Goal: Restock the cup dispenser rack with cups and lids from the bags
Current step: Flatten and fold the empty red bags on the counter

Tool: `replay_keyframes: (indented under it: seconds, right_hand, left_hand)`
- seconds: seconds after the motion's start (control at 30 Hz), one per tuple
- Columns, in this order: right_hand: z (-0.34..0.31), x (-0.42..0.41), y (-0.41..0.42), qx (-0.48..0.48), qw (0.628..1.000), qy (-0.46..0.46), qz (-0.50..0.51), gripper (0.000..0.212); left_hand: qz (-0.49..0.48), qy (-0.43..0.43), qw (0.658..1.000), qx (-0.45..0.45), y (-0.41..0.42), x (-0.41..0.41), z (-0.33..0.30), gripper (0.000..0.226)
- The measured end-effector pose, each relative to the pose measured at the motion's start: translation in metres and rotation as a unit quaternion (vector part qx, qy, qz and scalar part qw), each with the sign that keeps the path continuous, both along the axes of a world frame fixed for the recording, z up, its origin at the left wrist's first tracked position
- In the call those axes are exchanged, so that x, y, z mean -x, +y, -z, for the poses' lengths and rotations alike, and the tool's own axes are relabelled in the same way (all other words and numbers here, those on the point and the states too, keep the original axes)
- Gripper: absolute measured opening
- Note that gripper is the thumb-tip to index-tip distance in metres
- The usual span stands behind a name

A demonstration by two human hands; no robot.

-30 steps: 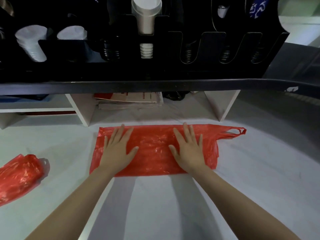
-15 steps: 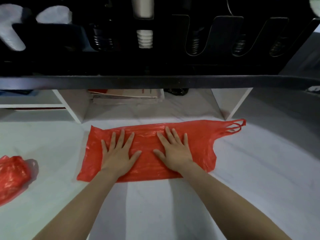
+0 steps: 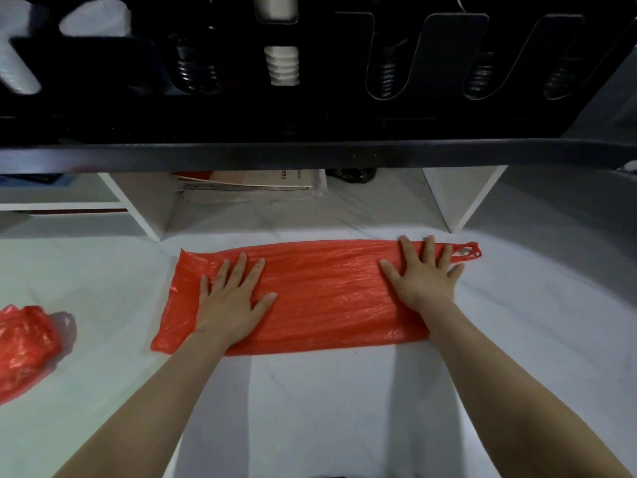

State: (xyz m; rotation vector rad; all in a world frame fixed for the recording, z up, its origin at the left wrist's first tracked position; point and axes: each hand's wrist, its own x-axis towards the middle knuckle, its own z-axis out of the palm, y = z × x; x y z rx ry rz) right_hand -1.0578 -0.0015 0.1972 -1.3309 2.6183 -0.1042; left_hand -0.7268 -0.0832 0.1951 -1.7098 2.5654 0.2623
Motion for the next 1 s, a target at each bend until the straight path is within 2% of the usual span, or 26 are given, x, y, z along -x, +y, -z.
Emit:
replay_keyframes:
  seconds: [0.13,0.27,0.5,0.63,0.8,0.93,1.0]
  right_hand:
    - [-0.002,-0.002,-0.001,-0.001,1.000,-0.001,0.005,0.082]
    - [-0.005,-0.003,0.001,0.000,1.000,-0.009,0.019,0.083]
    - [-0.023,-0.010,0.003,-0.037,0.999,-0.011,0.012,0.082]
    - [-0.026,-0.053,0.012,0.028,0.997,0.015,-0.072,0.077]
    - [-0.018,-0.096,0.029,-0.005,0.987,-0.017,-0.163,0.071]
    - [-0.020,-0.079,0.047,0.072,0.985,0.067,-0.141,0.055]
    - [-0.021,-0.062,0.053,0.075,0.988,0.070,-0.112,0.046]
  left_hand:
    - [-0.037,-0.014,0.999,0.035,-0.010,-0.028,-0.004,0.077]
    - [-0.115,-0.038,0.993,0.012,-0.016,-0.063,0.001,0.075]
    - [-0.114,-0.016,0.993,0.001,-0.013,-0.070,0.004,0.070]
    - [-0.116,-0.015,0.993,0.006,-0.005,-0.075,0.004,0.071]
    - [-0.095,-0.032,0.995,0.002,-0.001,-0.091,-0.003,0.072]
    - [-0.077,-0.050,0.996,0.001,-0.002,-0.119,-0.010,0.082]
    - [-0.077,-0.062,0.994,0.047,0.000,-0.122,-0.015,0.079]
